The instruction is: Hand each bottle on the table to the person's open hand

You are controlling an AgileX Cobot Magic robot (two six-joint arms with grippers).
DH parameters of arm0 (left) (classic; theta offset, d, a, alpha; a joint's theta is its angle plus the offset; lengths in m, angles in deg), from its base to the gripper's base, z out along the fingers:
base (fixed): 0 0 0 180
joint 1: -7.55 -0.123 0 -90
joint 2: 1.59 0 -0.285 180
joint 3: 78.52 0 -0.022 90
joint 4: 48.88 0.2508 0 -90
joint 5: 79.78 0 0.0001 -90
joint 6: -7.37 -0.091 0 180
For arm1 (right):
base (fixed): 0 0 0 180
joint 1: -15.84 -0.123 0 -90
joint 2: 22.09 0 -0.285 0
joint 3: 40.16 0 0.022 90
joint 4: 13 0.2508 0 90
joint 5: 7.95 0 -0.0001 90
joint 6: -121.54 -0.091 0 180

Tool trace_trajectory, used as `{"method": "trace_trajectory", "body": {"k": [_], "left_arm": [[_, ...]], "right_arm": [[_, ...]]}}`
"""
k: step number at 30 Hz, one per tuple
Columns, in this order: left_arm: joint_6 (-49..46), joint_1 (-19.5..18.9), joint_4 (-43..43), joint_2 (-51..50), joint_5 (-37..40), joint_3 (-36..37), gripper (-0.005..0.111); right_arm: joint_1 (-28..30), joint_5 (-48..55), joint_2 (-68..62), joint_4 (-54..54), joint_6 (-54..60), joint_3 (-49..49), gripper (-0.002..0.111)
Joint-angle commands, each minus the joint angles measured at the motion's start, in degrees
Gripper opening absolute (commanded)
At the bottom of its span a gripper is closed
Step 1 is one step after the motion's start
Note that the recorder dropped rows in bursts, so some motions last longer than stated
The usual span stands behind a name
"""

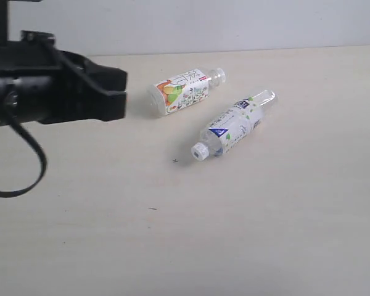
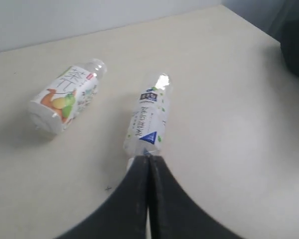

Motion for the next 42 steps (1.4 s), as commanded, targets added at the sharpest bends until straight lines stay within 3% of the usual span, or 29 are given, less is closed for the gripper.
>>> {"method": "trace_trajectory", "body": {"k": [1,6,12,23,30,42], "left_arm": [[1.2,-5.6,0.2,7.0,-6.9,7.3,0.0],[1.2,-10.7,0.1,13.8,-14.0,14.2,0.0],[1.2,-13.8,-0.1,20.7,-24.8,22.2,0.0],[-0.8,-21.0,-3.7,31.0,-27.8,29.6,0.0],[-0.8,-25.1,-5.0,35.2,-27.8,33.2,0.0],[-0.8,-25.1,-4.4,35.4,-14.1,35.2,0.0]], "right_arm": [[0.2,-0.3,0.2,0.0,0.2,-0.3,0.0],[0.2,-0.3,0.2,0.0,0.2,-0.3,0.0],[0.2,-0.3,0.2,0.0,0.2,-0.3,0.0],[0.2,-0.3,0.2,0.0,0.2,-0.3,0.0],[0.2,-0.3,0.2,0.0,0.2,-0.3,0.0],[0.2,-0.3,0.2,0.0,0.2,-0.3,0.0]]}}
